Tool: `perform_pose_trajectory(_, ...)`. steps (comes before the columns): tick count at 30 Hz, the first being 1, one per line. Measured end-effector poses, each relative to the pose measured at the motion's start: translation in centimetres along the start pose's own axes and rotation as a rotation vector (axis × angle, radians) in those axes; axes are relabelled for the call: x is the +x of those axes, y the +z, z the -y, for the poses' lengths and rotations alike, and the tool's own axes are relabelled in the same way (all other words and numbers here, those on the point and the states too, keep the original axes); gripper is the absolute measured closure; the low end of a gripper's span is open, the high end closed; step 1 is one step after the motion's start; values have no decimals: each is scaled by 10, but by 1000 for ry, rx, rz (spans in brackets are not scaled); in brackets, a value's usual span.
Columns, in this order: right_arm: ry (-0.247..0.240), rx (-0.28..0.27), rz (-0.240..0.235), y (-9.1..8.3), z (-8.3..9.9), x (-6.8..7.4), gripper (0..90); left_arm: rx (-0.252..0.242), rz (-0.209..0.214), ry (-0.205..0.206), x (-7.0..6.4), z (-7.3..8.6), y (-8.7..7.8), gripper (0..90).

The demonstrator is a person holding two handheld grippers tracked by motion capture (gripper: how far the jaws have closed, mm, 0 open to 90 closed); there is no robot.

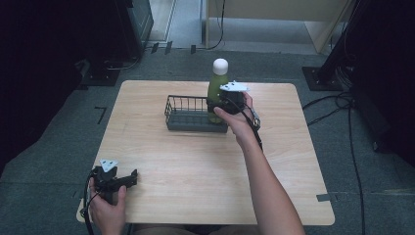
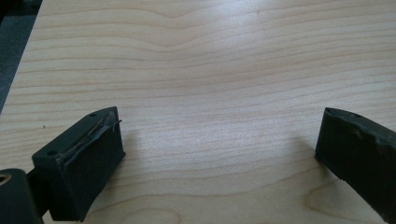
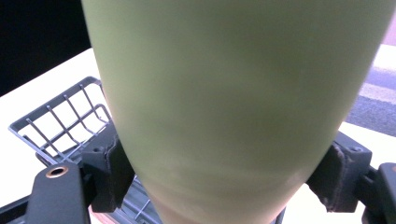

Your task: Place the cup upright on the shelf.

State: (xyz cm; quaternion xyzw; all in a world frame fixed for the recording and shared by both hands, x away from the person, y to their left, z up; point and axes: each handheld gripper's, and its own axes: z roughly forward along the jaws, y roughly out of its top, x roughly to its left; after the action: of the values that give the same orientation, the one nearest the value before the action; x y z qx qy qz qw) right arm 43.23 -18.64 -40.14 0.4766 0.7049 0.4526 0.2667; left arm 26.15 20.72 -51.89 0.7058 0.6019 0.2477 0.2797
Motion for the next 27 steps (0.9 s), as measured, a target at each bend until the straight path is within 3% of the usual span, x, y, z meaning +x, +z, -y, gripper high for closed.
perform_pose_trajectory(10, 27, -7, -13, 1, 4, -1, 185, 0, 0, 0, 0, 0, 0, 12)
perform_pose_trajectory(14, 59, 19, -29, 0, 5, -3, 164, 0, 0, 0, 0, 0, 0, 12)
perform_pose_trajectory(27, 52, 53, -54, -14, 21, -13, 131, 0, 0, 0, 0, 0, 0, 12)
